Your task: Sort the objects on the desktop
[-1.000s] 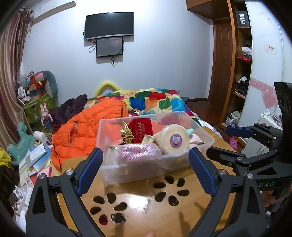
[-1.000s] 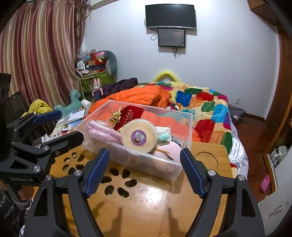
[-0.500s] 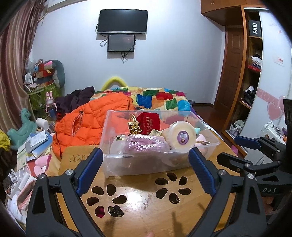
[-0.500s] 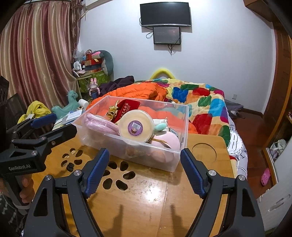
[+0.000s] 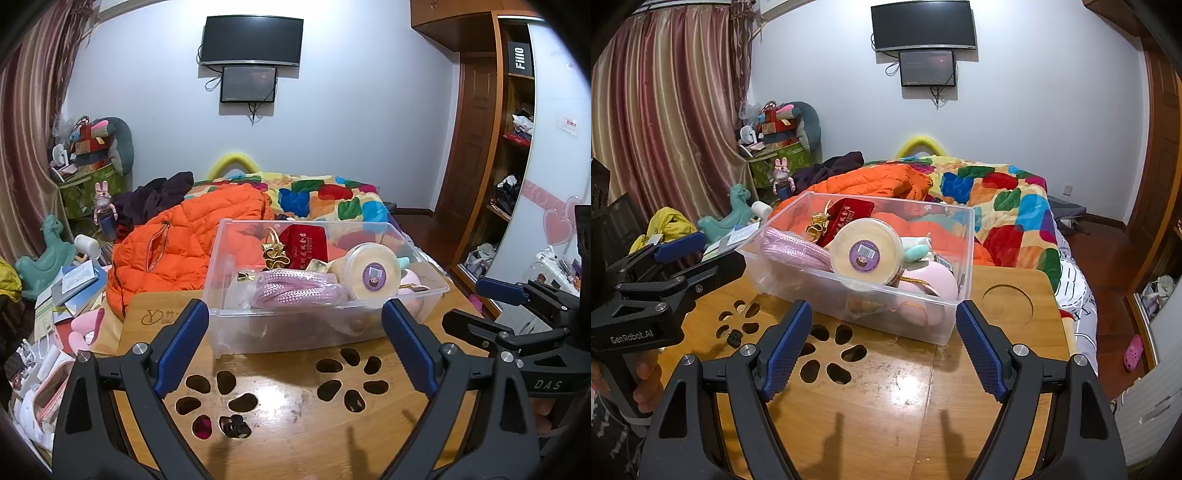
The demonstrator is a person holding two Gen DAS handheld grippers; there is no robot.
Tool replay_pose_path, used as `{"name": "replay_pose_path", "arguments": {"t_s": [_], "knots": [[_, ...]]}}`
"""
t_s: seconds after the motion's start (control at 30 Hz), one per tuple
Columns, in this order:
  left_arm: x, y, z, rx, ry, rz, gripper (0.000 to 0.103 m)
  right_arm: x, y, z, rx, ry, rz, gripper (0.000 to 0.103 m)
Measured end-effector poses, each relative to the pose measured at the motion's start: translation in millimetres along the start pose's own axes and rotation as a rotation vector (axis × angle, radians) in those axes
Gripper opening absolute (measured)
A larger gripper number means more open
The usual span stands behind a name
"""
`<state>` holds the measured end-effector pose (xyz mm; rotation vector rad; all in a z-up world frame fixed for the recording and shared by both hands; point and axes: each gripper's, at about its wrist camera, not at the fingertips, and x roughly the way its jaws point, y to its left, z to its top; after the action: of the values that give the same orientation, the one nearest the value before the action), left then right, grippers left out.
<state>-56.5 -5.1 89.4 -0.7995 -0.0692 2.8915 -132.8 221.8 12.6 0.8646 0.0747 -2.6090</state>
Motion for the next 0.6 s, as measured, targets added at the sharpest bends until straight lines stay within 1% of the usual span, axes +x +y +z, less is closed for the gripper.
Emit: {"name": "replay_pose_path", "arguments": {"t_s": [0.6], "knots": [[-3.1,-3.8,-1.6,0.007,-0.003,-0.028,0.096,3.9,4.8,-2.9,-0.011,0.016,0.014,0.077]]}}
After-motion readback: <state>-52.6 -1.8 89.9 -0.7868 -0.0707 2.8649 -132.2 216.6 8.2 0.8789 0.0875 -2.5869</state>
